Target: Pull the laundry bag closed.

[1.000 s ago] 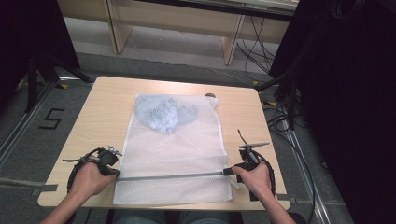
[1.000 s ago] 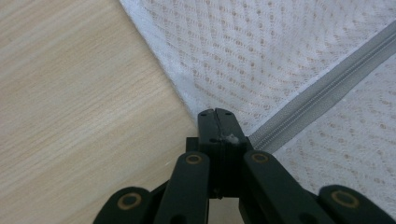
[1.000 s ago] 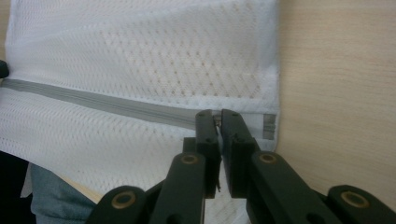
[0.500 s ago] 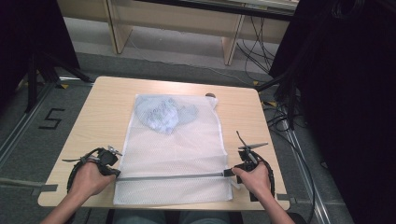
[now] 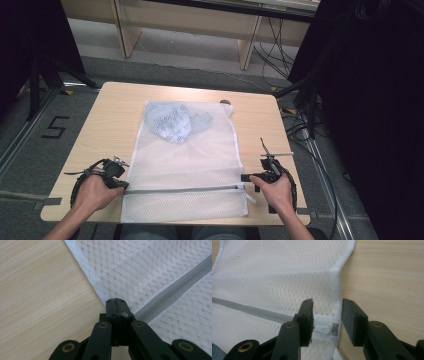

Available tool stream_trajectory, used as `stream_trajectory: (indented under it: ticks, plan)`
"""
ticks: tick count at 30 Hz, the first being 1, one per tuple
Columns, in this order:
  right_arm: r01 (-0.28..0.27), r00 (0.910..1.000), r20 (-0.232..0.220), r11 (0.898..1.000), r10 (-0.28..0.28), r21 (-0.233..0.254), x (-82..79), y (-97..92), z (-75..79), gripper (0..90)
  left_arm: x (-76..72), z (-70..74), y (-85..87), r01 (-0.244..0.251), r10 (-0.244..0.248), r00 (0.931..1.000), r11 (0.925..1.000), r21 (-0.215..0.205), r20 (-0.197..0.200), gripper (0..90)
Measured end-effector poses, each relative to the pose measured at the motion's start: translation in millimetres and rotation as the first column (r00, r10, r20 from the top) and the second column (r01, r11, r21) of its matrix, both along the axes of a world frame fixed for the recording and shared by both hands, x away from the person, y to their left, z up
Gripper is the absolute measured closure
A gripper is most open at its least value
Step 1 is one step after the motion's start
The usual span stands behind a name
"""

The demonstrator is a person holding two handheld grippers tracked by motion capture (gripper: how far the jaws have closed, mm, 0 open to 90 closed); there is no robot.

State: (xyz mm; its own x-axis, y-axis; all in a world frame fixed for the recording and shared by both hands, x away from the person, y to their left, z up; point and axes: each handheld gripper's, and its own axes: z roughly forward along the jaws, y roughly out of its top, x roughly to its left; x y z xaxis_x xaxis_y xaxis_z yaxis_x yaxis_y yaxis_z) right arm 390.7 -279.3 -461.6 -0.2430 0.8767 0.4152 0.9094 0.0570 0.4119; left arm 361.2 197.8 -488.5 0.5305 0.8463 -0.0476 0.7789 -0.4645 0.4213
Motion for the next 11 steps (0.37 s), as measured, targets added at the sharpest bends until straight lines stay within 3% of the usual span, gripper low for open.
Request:
stream_trajectory:
  ticks: [3, 4, 5, 7, 8, 10, 11]
  plan:
    - [0.041, 0.9991, 0.008, 0.999, -0.042, 0.028, -0.1, -6.4, 1.5, 62.0, -0.9, 0.2, 0.4, -0.008, 0.007, 0.9999, 0.9999, 0.014, 0.013, 88.6]
    - [0.021, 0.9993, 0.032, 1.000, -0.021, 0.007, 0.7, -12.2, 1.7, 61.7, -1.3, -0.2, 0.5, -0.009, 0.008, 0.9996, 0.9998, 0.020, 0.028, 85.9]
    - [0.115, 0.9930, -0.035, 0.992, -0.113, 0.053, -2.4, -8.2, 5.9, 61.3, -1.6, 0.7, 1.4, -0.005, 0.004, 0.9994, 0.9996, 0.028, 0.036, 83.5]
    - [0.101, 0.9939, -0.053, 0.989, -0.096, 0.108, -3.1, -15.3, 7.3, 60.9, -2.0, 1.5, 3.5, -0.010, 0.008, 0.9983, 0.9995, 0.028, 0.058, 83.2]
    - [0.120, 0.9926, -0.030, 0.988, -0.118, 0.096, -3.1, -16.8, 5.7, 60.7, -2.3, 2.7, 4.5, -0.021, 0.019, 0.9973, 0.9994, 0.027, 0.070, 82.9]
    - [0.091, 0.9954, -0.040, 0.990, -0.087, 0.107, -3.3, -23.0, 5.0, 60.7, -3.0, 3.8, 6.1, -0.035, 0.034, 0.9921, 0.9994, 0.004, 0.121, 81.7]
    - [0.091, 0.9954, -0.040, 0.990, -0.087, 0.107, -3.3, -23.0, 5.0, 60.7, -3.0, 3.8, 6.1, -0.035, 0.034, 0.9921, 0.9994, 0.004, 0.121, 80.9]
